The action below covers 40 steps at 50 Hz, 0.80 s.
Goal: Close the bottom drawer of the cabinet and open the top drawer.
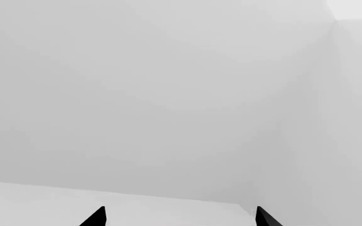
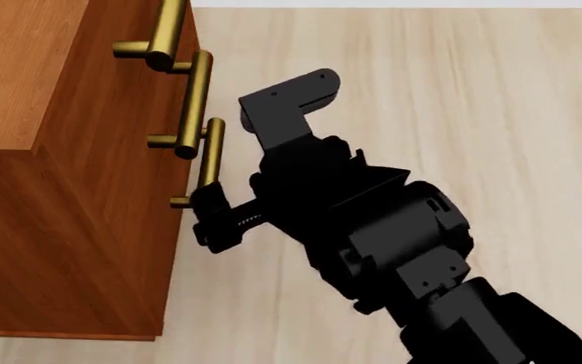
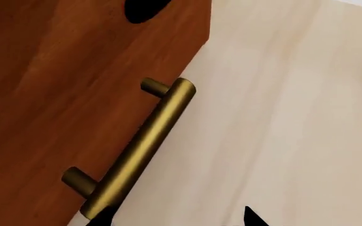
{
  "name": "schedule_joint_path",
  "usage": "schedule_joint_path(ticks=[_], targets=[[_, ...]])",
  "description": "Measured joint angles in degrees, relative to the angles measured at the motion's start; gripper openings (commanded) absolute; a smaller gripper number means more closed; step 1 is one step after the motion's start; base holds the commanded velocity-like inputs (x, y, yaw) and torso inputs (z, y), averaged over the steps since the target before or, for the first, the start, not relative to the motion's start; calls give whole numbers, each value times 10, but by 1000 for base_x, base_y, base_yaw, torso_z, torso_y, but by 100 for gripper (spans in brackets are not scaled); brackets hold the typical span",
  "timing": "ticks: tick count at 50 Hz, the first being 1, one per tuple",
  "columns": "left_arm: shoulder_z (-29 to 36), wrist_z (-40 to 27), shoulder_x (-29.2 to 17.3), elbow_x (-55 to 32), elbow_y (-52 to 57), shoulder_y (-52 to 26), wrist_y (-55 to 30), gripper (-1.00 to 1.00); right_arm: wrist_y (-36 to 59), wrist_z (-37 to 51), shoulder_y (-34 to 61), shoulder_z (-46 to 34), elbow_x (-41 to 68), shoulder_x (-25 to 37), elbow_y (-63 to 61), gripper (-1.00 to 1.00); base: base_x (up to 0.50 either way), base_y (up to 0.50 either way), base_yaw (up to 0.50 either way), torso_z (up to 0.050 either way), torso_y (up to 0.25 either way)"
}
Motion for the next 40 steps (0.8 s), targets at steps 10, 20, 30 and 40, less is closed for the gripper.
schedule_joint_path(ticks=[10, 20, 30, 40], targets=[[2, -2, -1, -1, 0, 1, 1, 100, 50, 110, -15, 55, 96, 88, -173, 100, 0, 0, 0, 0, 0], [4, -4, -3, -1, -1, 2, 2, 100, 89, 215, -31, 107, 181, 153, -303, 100, 0, 0, 0, 0, 0], [6, -5, -5, -1, -3, 2, 3, 100, 99, 310, -59, 158, 266, 197, -401, 100, 0, 0, 0, 0, 0], [9, -8, -8, -1, -3, 3, 3, 100, 65, 398, -89, 231, 388, 212, -471, 100, 0, 0, 0, 0, 0]])
